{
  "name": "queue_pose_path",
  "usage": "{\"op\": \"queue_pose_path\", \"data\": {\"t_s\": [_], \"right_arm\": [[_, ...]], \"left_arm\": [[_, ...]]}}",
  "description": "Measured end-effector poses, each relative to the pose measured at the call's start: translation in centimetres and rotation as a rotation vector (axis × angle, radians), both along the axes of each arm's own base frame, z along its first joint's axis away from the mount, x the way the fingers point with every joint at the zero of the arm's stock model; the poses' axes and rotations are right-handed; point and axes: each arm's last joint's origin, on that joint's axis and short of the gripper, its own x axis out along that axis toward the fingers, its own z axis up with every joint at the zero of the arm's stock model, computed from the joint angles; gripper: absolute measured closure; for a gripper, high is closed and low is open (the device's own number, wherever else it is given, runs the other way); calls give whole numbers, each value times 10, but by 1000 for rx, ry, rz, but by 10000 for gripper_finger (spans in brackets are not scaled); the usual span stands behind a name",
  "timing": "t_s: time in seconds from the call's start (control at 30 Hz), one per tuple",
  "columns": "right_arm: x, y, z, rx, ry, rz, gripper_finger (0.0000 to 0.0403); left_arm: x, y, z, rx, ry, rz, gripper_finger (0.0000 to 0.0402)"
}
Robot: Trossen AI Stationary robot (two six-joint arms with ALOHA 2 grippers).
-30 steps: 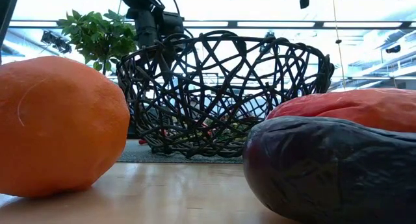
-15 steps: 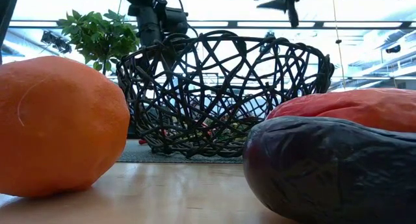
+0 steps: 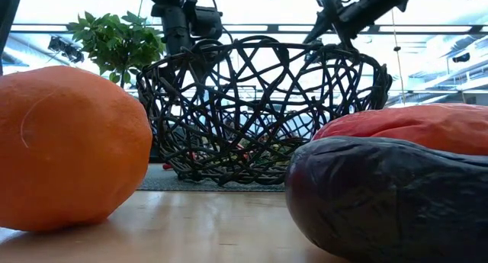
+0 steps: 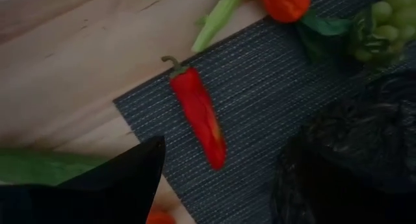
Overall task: Build produce basket
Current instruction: Put the red chili pepper into the black wire basket
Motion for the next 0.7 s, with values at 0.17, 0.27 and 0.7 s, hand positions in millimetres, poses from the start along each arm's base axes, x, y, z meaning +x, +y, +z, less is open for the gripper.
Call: {"op": "queue_pose_path", "data": {"t_s": [0.17,0.27,0.7], "right_arm": [[-4,0,-6,4,80,18,110],[-6,2,-9,-13,124,44,104],[-19,2,-31,29,324,16,101]], "left_arm": [[6,-3,1,10,-36,18,72],[7,-5,1,9,-39,44,72],[9,-11,0,25,-5,169,72]]}}
